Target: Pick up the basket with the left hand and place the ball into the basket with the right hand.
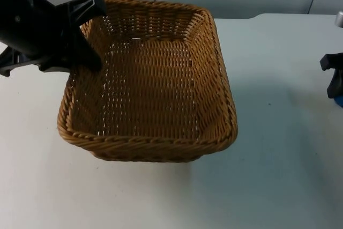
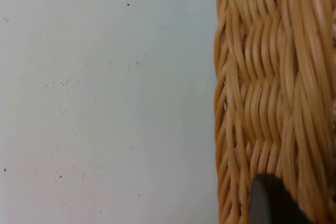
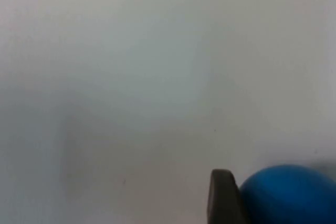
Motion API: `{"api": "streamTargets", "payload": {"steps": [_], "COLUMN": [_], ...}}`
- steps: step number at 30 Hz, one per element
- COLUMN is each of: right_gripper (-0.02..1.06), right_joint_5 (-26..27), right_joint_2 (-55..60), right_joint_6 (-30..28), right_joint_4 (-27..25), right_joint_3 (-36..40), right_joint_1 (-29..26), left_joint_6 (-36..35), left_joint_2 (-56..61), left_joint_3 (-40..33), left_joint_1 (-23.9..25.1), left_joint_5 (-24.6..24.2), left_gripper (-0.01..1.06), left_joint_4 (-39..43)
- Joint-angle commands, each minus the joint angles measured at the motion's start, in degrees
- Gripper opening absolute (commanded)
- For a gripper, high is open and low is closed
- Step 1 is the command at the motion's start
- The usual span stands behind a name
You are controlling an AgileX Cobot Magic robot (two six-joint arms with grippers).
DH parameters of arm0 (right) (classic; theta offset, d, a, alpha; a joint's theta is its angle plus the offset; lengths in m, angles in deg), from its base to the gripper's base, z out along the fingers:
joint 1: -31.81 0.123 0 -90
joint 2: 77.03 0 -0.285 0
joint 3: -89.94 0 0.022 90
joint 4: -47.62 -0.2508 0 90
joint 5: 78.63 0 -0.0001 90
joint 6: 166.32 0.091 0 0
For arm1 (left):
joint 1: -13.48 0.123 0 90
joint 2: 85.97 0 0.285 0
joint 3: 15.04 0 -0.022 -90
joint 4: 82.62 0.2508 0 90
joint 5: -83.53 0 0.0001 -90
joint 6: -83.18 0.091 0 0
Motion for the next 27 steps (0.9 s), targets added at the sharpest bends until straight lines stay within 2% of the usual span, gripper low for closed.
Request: {"api": "streamTargets", "payload": {"steps": [1, 15, 18, 21, 22, 25, 27], "right_gripper": [0.0, 0.0, 0.0, 0.0, 0.0, 0.0, 0.0], "right_joint_5": [-0.8, -5.5, -5.8, -5.4, -5.4, -4.1, -3.8], "right_joint_2": [-1.9, -25.5, -29.4, -34.8, -34.8, -36.7, -36.7], "right_joint_6": [0.3, 0.2, -0.2, -1.6, -1.6, -2.7, -2.7], "right_joint_4": [0.3, -1.0, -1.7, -4.2, -4.2, -6.8, -7.4], "right_joint_3": [-0.5, -0.5, -0.5, -0.5, -0.5, -0.5, -0.5], "right_joint_1": [0.0, 1.2, 3.3, 8.7, 8.7, 14.2, 15.6], "left_joint_6": [-0.3, -1.7, -1.7, -1.8, -1.8, -1.8, -1.8], "left_joint_2": [0.2, 0.2, 0.2, 0.2, 0.2, 0.2, 0.2], "left_joint_3": [0.0, 0.0, 0.0, 0.0, 0.0, 0.0, 0.0], "left_joint_1": [0.2, 0.2, 0.2, 0.2, 0.2, 0.2, 0.2], "left_joint_5": [-1.2, -1.4, -1.6, -2.2, -2.2, -2.7, -2.7], "left_gripper": [0.0, 0.0, 0.0, 0.0, 0.0, 0.0, 0.0], "left_joint_4": [-0.9, -1.0, -1.0, -1.0, -1.0, -1.0, -1.0]}}
